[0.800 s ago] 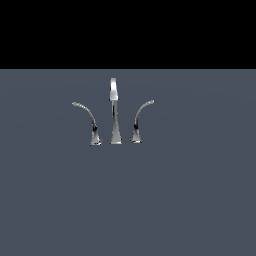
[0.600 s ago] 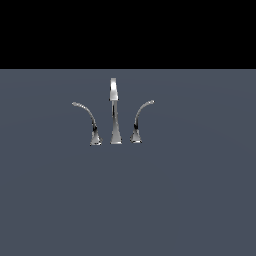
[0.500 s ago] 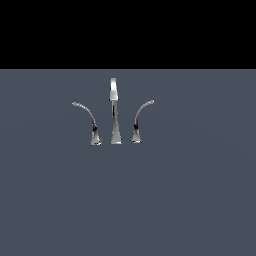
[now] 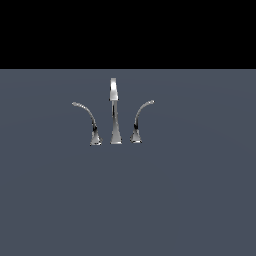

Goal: Turn on the faucet by rotating a designated handle.

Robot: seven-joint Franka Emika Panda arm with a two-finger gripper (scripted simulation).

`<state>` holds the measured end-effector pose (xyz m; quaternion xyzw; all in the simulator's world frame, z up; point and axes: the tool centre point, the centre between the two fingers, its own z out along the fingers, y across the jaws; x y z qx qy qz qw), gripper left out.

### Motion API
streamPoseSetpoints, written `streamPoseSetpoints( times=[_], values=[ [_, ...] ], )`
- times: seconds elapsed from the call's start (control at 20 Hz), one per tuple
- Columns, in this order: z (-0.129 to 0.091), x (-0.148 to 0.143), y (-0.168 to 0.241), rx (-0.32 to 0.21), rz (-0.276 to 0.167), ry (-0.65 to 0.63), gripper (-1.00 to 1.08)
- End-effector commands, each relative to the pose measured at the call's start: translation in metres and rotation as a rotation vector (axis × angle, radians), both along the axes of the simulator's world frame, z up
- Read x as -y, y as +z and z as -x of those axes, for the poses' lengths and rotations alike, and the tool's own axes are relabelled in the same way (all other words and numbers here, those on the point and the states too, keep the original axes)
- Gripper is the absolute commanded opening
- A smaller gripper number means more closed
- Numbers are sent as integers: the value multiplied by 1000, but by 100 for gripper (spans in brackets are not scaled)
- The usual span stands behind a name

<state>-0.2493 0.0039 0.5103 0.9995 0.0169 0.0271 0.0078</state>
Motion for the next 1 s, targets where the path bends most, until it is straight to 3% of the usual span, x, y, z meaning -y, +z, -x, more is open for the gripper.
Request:
streamPoseSetpoints(
  times=[0.0, 0.45, 0.95],
  values=[
    [-3, -1, -1, -1, -4, -8, -100],
    [-33, -9, -7, -11, -48, -94, -100],
    [-97, -31, -31, -47, -122, -295, -100]
  ],
)
